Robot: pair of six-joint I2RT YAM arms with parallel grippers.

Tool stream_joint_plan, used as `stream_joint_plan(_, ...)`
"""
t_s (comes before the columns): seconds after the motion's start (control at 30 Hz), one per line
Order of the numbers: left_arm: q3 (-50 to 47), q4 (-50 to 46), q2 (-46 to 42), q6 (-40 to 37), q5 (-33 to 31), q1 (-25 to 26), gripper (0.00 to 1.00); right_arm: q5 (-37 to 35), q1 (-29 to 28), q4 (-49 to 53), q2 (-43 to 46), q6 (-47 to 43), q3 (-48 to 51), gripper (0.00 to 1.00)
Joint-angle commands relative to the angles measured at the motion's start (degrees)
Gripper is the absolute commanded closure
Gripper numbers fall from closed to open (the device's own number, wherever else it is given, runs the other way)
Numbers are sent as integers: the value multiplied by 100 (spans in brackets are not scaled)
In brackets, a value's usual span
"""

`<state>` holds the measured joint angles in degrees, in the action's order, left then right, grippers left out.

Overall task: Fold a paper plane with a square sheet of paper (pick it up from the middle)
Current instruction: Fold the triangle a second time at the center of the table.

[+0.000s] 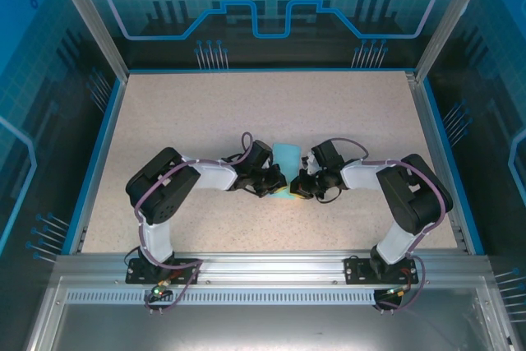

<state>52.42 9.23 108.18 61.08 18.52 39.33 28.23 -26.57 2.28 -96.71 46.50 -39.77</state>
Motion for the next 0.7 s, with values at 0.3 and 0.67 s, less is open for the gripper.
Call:
stream_joint_plan(0.3,186,-503,107,-447,-617,-466,99,-478,-14,563,-133,-71,206,94)
stream_joint_plan(0.67,200,-540,135,-754,-582,-811,96,-431,-13,606,-106,-81,166,94)
